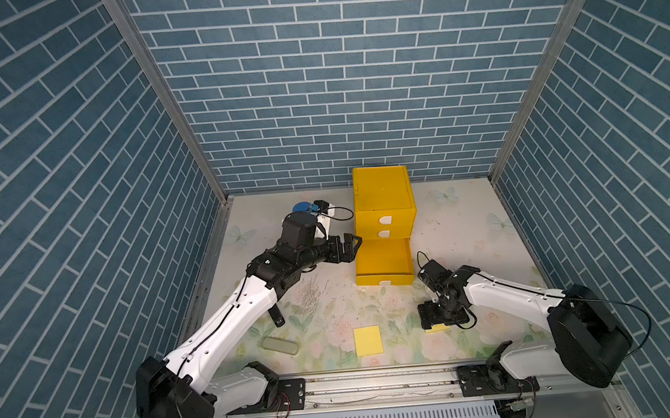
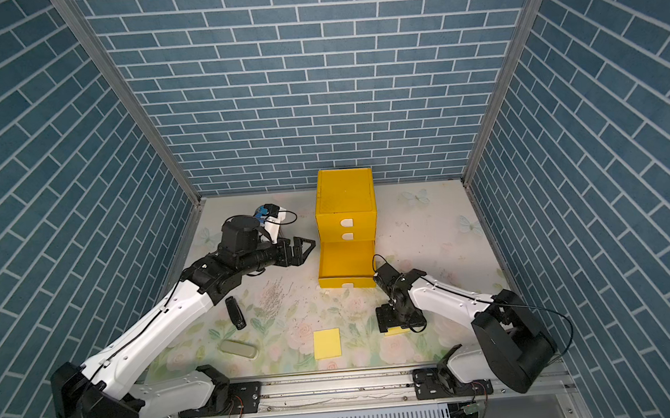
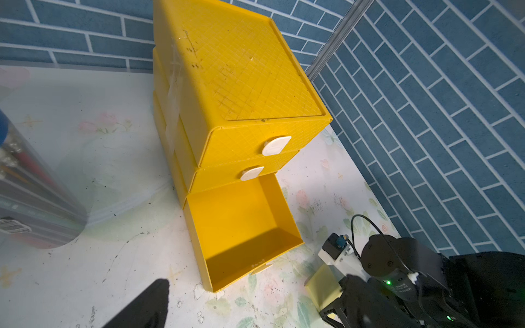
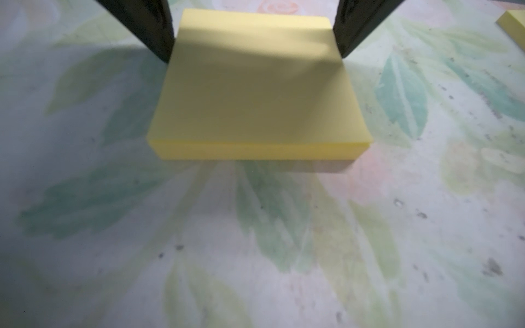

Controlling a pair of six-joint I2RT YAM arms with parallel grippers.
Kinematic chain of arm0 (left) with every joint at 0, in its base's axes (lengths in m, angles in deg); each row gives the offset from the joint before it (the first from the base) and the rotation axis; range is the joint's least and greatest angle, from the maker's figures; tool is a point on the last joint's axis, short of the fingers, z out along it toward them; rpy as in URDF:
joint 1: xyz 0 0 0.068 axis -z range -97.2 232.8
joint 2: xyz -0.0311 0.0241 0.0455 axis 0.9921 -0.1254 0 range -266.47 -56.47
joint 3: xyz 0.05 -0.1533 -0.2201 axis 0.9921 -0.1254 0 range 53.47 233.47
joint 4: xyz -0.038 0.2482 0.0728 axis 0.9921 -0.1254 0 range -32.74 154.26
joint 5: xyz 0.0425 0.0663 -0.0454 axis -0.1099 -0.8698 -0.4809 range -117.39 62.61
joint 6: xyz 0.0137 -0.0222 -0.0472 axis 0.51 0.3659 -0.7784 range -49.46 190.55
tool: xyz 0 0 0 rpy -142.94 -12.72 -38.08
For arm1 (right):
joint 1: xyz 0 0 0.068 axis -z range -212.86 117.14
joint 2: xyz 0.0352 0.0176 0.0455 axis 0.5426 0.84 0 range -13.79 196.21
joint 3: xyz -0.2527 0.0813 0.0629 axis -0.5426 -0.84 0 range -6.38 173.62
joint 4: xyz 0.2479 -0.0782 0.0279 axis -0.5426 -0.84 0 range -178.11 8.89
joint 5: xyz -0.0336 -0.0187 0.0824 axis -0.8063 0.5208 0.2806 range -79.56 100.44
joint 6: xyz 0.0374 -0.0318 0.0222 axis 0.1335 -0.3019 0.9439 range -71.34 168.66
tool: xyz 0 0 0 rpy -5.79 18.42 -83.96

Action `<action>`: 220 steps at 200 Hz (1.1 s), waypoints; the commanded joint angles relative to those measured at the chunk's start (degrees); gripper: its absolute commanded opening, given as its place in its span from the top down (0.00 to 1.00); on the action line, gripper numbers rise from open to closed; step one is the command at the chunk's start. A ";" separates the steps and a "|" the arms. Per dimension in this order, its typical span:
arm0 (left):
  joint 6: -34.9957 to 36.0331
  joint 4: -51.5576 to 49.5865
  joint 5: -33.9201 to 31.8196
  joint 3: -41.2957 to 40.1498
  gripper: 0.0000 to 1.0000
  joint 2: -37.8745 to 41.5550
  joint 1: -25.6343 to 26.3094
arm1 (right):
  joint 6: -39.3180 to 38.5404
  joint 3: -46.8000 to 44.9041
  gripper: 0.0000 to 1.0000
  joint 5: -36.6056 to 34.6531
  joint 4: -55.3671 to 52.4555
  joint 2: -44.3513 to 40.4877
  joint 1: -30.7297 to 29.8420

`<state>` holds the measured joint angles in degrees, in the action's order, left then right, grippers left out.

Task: Please put the sticky notes in the drawer by color
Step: Pick up the sticky notes from the center of the board.

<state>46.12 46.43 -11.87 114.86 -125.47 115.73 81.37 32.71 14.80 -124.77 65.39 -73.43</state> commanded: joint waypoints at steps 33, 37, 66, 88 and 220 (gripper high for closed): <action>-1.73 3.55 1.04 -3.16 0.00 1.13 0.30 | 0.98 -0.47 0.18 -1.11 2.50 2.72 -2.63; -1.78 3.66 1.08 -3.48 0.00 1.29 0.38 | 0.83 -0.43 0.19 -1.33 2.59 2.94 -2.63; -2.47 4.15 1.33 -7.34 0.00 2.79 1.00 | -0.35 0.79 0.25 -2.55 2.43 4.75 -2.66; -3.49 4.91 2.00 -10.28 0.00 4.21 1.08 | 0.09 3.04 0.27 -2.72 1.43 1.86 -2.66; -6.95 6.32 1.59 -19.29 0.01 8.82 2.10 | -6.88 31.55 0.26 -0.38 3.05 10.87 -1.34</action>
<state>38.89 54.63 -8.06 95.64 -117.84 116.93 77.59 60.91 13.71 -125.10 71.96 -75.66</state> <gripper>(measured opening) 0.992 0.746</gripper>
